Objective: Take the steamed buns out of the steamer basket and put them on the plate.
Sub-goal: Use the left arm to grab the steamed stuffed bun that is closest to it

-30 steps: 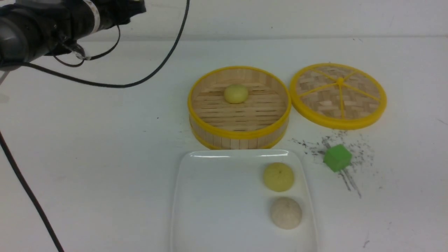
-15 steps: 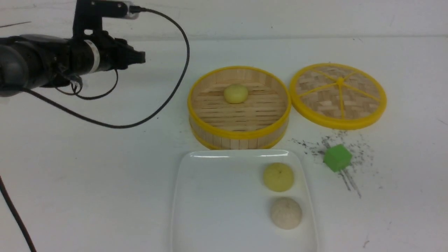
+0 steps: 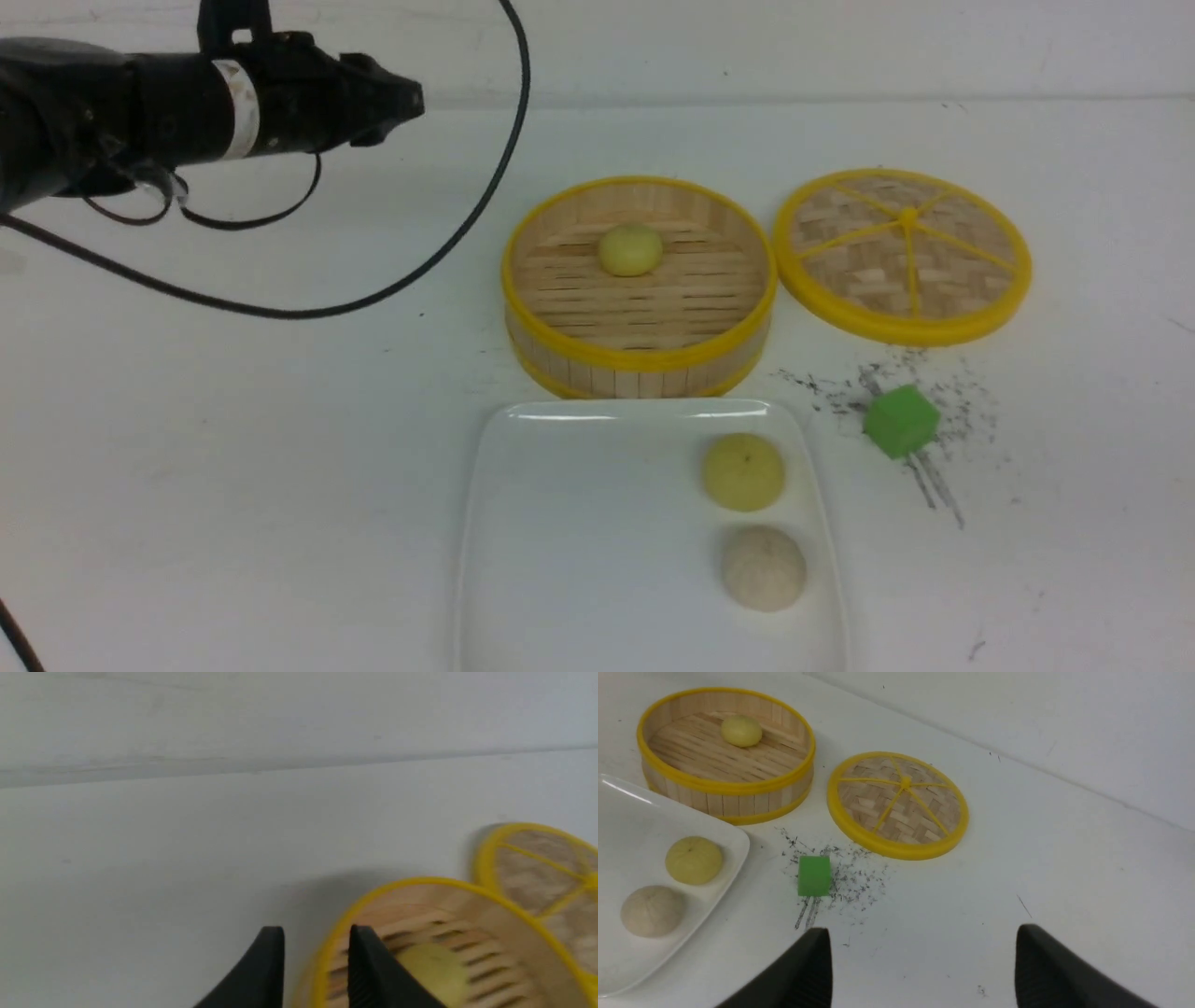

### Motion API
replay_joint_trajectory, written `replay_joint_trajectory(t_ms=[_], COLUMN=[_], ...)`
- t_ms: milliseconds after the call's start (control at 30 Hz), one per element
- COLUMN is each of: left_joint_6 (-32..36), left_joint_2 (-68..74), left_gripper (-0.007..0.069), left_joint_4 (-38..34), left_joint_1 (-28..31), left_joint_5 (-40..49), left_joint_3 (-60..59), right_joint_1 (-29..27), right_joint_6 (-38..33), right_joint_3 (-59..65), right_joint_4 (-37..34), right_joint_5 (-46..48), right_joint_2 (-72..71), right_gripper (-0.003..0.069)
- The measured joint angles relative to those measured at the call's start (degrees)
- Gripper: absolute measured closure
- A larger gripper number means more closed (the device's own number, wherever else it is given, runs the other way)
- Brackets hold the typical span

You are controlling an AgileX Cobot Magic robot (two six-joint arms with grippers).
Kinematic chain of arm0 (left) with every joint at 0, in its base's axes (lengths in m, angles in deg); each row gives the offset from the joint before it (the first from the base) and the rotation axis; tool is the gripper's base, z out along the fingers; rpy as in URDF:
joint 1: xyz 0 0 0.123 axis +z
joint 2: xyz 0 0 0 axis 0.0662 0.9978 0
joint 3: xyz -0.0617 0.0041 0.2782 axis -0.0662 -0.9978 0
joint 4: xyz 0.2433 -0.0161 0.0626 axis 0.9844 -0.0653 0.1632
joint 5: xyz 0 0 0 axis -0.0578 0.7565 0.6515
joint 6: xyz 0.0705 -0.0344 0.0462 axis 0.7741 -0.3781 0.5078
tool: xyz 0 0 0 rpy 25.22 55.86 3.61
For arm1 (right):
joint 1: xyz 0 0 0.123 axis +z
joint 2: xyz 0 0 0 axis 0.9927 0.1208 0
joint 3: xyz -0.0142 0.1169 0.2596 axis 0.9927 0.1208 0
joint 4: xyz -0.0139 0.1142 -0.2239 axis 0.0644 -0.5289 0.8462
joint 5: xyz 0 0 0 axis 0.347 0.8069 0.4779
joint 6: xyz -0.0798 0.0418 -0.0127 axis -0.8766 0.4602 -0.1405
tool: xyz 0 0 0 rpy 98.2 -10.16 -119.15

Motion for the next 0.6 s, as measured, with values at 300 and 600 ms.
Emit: replay_joint_trajectory(t_ms=[300,600], left_joint_6=[-1.01,-14.29], left_joint_2=[-2.85,-2.95], left_gripper=[0.0391,0.0389], left_joint_4=[1.56,1.7], left_joint_1=[0.0,-0.48], left_joint_5=[-27.99,-33.39], left_joint_3=[0.0,0.0], right_joint_1=[0.0,0.0], right_joint_6=[0.0,0.0], right_joint_3=[0.0,0.0], right_joint_4=[0.02,1.6], right_joint_5=[-0.41,-0.72], right_joint_2=[0.0,0.0], right_gripper=[0.0144,0.0144])
